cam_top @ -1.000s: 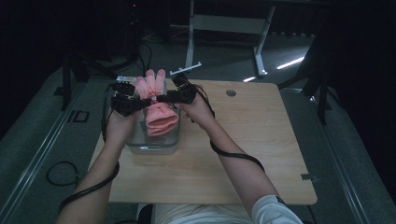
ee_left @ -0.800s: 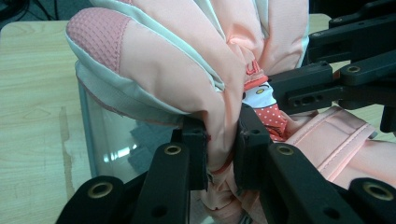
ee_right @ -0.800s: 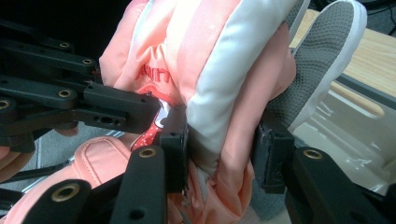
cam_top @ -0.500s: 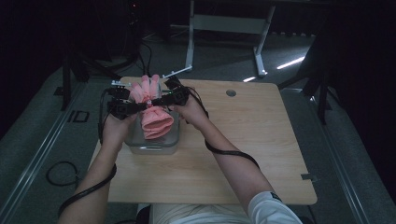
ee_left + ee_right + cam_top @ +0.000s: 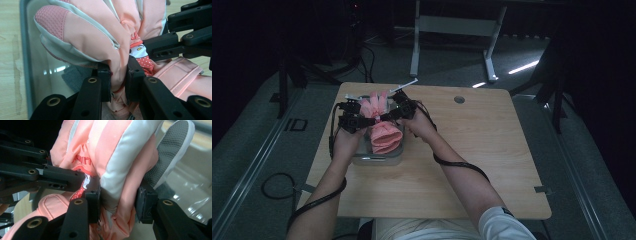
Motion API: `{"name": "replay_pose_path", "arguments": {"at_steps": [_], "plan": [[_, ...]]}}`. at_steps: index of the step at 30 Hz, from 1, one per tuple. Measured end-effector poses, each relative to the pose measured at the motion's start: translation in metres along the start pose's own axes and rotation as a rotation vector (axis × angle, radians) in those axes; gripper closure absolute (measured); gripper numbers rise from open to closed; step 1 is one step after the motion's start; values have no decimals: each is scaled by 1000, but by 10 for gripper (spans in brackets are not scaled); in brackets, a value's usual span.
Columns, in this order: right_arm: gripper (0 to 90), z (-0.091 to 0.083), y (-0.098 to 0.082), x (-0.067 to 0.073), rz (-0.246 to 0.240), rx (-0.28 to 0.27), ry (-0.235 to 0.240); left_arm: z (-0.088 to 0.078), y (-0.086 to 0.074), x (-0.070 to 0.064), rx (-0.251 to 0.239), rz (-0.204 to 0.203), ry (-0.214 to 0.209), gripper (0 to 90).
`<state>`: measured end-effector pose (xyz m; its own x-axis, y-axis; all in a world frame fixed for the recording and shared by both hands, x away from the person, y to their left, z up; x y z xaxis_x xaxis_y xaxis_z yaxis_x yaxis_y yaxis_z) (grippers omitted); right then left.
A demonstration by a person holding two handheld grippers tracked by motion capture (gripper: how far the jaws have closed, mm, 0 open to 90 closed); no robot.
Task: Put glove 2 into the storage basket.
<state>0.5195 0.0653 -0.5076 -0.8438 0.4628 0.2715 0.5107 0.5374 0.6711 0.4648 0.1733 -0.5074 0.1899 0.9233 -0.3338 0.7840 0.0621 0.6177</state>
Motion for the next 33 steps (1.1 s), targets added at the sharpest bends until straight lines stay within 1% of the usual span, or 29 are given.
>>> {"name": "replay_pose_path", "arguments": {"at_steps": [1,5,6,8,9,10,12,17,18,19,20,21,22,24,25,26,27,28,29,30,31,33], "plan": [[610,4,-5,-5,11,12,0,3,-1,0,7,2,2,768],[609,9,-10,-10,23,25,-7,14,-4,2,30,0,11,767],[607,12,-13,-12,31,37,-1,17,-6,3,41,-2,14,767],[607,13,-14,-13,34,41,0,19,-7,4,48,-1,16,767],[606,15,-16,-13,35,43,1,20,-8,5,49,-5,17,767],[600,19,-17,-15,45,44,1,23,-9,7,60,-14,18,765],[593,21,-19,-16,44,51,-6,24,-10,8,63,-18,16,764],[572,22,-19,-17,21,63,-28,26,-11,10,69,-37,18,753],[572,22,-19,-17,21,63,-28,26,-12,10,68,-37,18,753],[561,23,-19,-16,7,67,-39,26,-13,12,73,-29,27,742],[561,23,-19,-16,7,67,-39,26,-13,12,73,-29,27,734],[551,24,-19,-16,-4,70,-49,26,-13,13,75,-34,29,734],[528,26,-18,-16,-16,72,-67,26,-14,14,75,-40,27,717],[520,26,-18,-16,-16,68,-75,27,-14,16,79,-48,24,703],[502,26,-18,-17,-18,65,-85,27,-14,16,81,-52,24,670],[502,26,-18,-17,-18,65,-85,28,-14,17,82,-48,30,670],[500,26,-18,-19,-35,64,-107,28,-13,17,79,-39,39,616],[500,26,-18,-19,-35,64,-107,28,-13,17,76,-28,48,616],[484,26,-18,-21,-30,63,-111,28,-12,17,70,-19,64,598],[478,26,-17,-21,-32,63,-117,28,-12,17,70,-19,64,588],[469,27,-17,-21,-39,61,-123,28,-12,17,70,-10,74,586],[464,27,-17,-22,-44,60,-127,28,-12,17,70,-10,74,585]]}}
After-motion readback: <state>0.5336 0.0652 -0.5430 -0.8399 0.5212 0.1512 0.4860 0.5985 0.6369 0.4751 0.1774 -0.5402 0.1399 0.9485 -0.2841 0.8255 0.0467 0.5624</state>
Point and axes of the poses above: each handheld gripper's, and its own axes: z roughly forward along the jaws, y roughly out of its top, x roughly to its left, the point moved 7 cm from there along z, roughly forward along the jaws, and after that the axes turned 6 degrees about -z, right-handed, at the moved point
